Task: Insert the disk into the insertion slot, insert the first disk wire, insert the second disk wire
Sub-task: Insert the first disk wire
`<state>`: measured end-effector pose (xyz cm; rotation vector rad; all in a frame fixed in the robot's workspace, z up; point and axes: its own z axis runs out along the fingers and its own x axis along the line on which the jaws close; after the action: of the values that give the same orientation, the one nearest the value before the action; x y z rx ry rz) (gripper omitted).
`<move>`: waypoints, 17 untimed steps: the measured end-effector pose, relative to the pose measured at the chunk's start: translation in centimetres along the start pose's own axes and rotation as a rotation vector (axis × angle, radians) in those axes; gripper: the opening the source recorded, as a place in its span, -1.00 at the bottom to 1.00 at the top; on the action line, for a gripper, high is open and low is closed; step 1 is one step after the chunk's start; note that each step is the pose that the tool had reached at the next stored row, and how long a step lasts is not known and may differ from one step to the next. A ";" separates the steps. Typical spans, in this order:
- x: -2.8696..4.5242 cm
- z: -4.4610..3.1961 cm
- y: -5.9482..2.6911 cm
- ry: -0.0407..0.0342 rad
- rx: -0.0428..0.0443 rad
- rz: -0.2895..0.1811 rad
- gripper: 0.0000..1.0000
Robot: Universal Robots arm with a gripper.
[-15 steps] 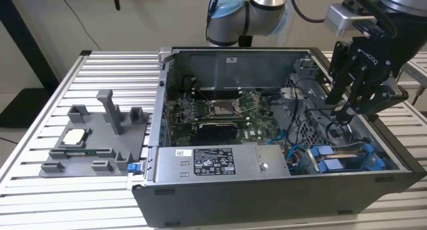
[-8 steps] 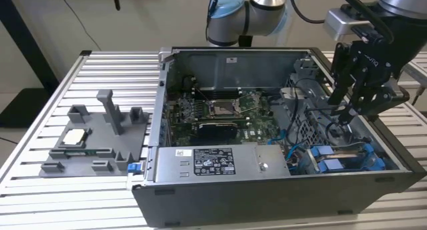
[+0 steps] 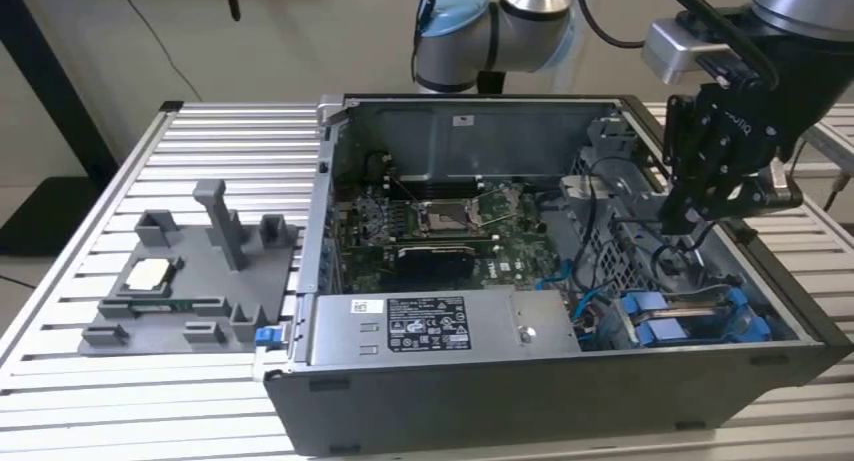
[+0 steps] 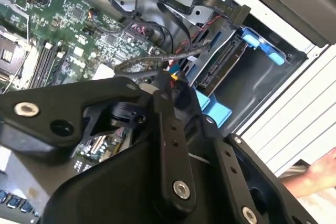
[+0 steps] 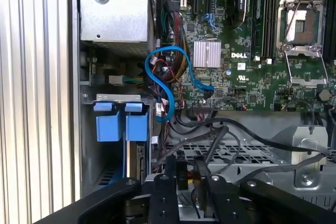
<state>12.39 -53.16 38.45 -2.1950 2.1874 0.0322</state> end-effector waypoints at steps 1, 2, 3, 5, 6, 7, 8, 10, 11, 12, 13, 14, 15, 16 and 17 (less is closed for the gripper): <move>0.00 0.00 0.00 0.0000 0.0000 0.000 -0.47; 0.00 0.00 0.00 0.0000 0.0000 0.000 -0.59; 0.00 0.00 0.00 0.0000 0.0000 0.000 -0.62; -0.01 0.00 0.00 0.0000 0.0000 0.000 -0.62; -0.01 0.00 0.00 0.0000 0.0000 0.000 -0.62; -0.01 0.00 0.00 0.0000 0.0000 0.000 -0.62; -0.01 0.00 0.00 0.0000 0.0000 0.000 -0.62; -0.01 0.00 0.00 0.0000 0.0000 0.000 -0.62; -0.01 0.00 0.00 0.0000 0.0000 0.000 -0.62; -0.02 0.01 0.00 0.0006 0.0000 0.000 -0.62; -0.02 0.02 0.00 0.0039 -0.0001 0.000 -0.62; -0.02 0.02 0.00 0.0082 -0.0001 0.000 -0.62; -0.01 0.06 0.00 0.0103 -0.0002 0.000 -0.62; 0.00 0.08 0.00 0.0115 -0.0001 0.000 -0.62; 0.00 0.11 0.00 0.0129 -0.0002 0.000 -0.62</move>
<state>12.40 -53.16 38.34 -2.2017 2.1939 0.0183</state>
